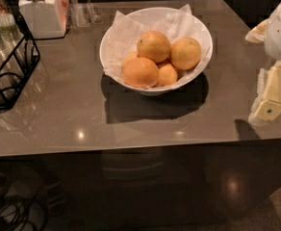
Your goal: Pick orange from white bowl
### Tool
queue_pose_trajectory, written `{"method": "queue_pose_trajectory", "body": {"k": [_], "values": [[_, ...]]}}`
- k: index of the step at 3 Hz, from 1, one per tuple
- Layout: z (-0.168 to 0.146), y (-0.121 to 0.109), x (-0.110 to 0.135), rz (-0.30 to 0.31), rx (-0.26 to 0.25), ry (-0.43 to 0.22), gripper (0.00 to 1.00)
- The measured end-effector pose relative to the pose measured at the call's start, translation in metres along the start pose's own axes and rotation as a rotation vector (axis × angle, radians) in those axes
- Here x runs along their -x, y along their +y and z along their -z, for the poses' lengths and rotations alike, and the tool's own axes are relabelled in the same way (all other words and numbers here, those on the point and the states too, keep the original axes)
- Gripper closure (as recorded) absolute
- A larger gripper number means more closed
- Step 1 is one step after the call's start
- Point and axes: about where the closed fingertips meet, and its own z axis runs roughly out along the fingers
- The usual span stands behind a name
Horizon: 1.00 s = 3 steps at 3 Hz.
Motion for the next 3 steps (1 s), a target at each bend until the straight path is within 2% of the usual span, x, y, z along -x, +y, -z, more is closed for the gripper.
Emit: {"method": "queue_pose_trajectory", "body": {"k": [1,2,3], "values": [[0.000,0.000,0.000,0.000,-0.001,-0.001,0.00],[0.001,-0.016,0.020,0.039,0.006,-0.062,0.00],[-0.010,-0.039,0.054,0.097,0.042,-0.140,0.00]]}}
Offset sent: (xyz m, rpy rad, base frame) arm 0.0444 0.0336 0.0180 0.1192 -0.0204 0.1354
